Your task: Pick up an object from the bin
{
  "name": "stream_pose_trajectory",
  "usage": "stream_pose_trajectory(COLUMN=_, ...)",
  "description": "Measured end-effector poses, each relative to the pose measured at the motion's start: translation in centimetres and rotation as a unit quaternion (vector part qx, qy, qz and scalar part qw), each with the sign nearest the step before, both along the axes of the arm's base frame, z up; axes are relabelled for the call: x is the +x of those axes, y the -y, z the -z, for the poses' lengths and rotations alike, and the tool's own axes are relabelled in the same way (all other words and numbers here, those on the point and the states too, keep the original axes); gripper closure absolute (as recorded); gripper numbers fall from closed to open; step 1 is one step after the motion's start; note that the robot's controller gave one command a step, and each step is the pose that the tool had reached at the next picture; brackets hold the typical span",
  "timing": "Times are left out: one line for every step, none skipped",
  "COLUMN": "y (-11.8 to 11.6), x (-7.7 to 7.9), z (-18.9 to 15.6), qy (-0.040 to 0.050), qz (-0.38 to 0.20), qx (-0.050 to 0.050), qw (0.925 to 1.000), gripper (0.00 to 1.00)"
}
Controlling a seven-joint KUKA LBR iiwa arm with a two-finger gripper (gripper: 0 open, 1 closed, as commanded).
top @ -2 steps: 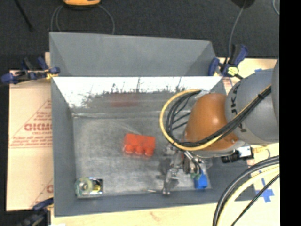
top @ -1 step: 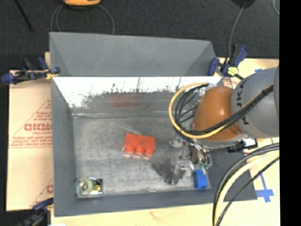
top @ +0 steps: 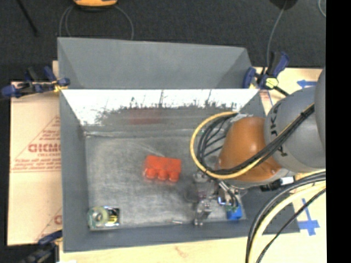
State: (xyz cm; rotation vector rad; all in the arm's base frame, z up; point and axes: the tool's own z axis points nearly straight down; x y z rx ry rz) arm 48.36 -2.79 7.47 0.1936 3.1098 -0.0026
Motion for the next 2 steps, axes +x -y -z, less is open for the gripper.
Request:
stream_pose_trajectory(y=0.0, x=0.0, z=0.0, qy=-0.0013, qz=-0.001, qx=0.000, qw=1.0000, gripper=1.00)
stream_pose_trajectory(y=3.0, x=1.3, z=-13.3, qy=-0.0077, qz=-0.113, qx=-0.002, qw=0.9936, gripper=1.00)
